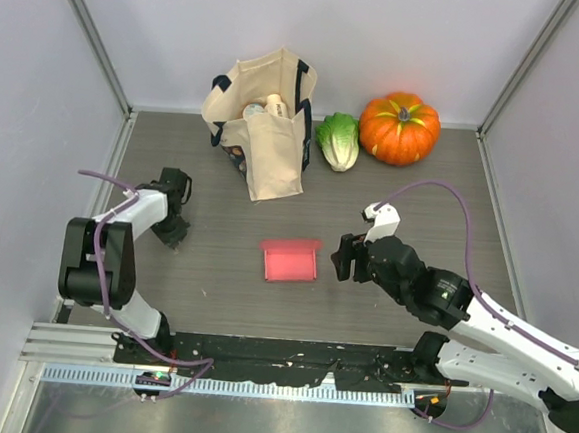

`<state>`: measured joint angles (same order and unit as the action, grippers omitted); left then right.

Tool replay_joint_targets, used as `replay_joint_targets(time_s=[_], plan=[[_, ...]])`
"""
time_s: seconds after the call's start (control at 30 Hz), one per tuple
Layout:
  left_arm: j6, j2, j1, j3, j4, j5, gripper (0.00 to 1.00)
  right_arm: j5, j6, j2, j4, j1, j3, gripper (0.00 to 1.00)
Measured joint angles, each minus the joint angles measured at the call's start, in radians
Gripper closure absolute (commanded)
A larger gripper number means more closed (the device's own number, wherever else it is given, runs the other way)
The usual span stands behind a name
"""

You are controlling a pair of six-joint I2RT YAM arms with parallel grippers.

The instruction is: Fold the paper box

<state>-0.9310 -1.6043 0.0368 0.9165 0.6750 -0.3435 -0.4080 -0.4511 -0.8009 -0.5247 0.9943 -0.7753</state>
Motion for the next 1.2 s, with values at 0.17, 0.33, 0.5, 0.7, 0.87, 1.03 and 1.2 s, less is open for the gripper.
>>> replay_joint_targets(time_s=[0.17, 0.33, 0.5, 0.7, 0.87, 1.03, 1.2], plan=[[0.024, 0.172, 0.096, -0.030, 0.070, 0.024, 0.89, -0.001, -0.002, -0.069, 0.005, -0.034, 0.003, 0.29], [-0.030, 0.491, 0.425, -0.075, 0.058, 0.088, 0.90, 0.127, -0.003, -0.168, 0.074, -0.237, 0.047, 0.29], [-0.137, 0.578, 0.784, -0.113, 0.001, 0.067, 0.92, 0.225, -0.003, -0.215, 0.103, -0.349, 0.065, 0.30], [-0.130, 0.242, 1.022, 0.035, -0.061, -0.084, 0.95, 0.292, -0.010, -0.227, 0.137, -0.365, 0.065, 0.31], [-0.062, 0.063, 1.061, 0.123, -0.140, -0.172, 0.64, 0.315, -0.031, -0.211, 0.143, -0.368, 0.069, 0.32], [-0.003, 0.026, 1.061, 0.128, -0.175, -0.248, 0.23, 0.333, -0.032, -0.185, 0.177, -0.368, 0.104, 0.33], [0.078, 0.184, 1.061, 0.024, -0.253, -0.266, 0.21, 0.410, 0.020, -0.182, 0.286, -0.368, 0.208, 0.38]])
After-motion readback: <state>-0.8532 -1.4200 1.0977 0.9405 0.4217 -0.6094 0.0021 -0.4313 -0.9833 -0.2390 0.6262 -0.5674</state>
